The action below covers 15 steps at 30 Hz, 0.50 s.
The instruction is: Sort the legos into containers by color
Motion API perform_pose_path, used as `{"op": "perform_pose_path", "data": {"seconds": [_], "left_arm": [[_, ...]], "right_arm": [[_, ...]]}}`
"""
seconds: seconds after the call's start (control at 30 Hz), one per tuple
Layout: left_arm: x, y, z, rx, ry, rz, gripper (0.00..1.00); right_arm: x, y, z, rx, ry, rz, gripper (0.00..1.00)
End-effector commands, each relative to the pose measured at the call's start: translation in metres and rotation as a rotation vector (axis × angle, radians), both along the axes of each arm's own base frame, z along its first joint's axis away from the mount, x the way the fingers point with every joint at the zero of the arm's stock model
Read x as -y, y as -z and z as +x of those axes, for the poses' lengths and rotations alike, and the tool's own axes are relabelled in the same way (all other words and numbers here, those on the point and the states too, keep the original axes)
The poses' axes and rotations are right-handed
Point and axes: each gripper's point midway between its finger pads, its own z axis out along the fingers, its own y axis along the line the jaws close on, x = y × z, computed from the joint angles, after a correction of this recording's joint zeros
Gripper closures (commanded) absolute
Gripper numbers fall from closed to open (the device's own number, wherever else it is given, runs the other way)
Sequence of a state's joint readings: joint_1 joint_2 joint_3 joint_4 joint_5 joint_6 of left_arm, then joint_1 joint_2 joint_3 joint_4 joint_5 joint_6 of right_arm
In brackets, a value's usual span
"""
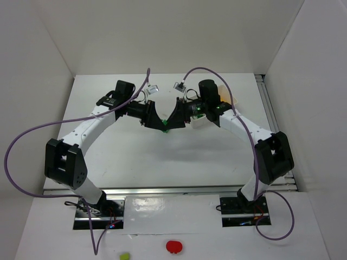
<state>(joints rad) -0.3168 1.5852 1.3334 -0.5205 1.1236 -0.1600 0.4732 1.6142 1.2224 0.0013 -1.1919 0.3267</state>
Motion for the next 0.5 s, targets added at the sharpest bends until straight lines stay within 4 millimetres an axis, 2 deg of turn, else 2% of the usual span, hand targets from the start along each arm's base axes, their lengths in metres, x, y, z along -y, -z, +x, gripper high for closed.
{"op": "perform_pose_path", "data": {"seconds": [0.0,0.03,0.07,0.17,0.27,0.47], "left_arm": [[0.001,-0.016,0.002,0.067,0.02,-0.036,1.0],[0.001,-0.016,0.002,0.067,0.02,-0.036,1.0],[0.001,-0.016,0.002,0.067,0.02,-0.036,1.0],[0.001,-0.015,0.001,0.058,0.02,-0.033,1.0],[0.001,-0.015,0.001,0.067,0.023,-0.033,1.0],[0.0,-0.014,0.0,0.058,0.023,-0.031,1.0]], "right_arm": [[0.003,-0.022,-0.006,0.08,-0.029,0.055,0.3],[0.003,-0.022,-0.007,0.078,-0.037,0.058,0.31],[0.003,-0.022,-0.007,0.078,-0.038,0.058,0.36],[0.005,-0.022,-0.004,0.079,-0.028,0.058,0.62],[0.005,-0.022,-0.005,0.07,-0.027,0.057,0.75],[0.01,-0.022,0.003,0.074,0.001,0.054,0.78]]}}
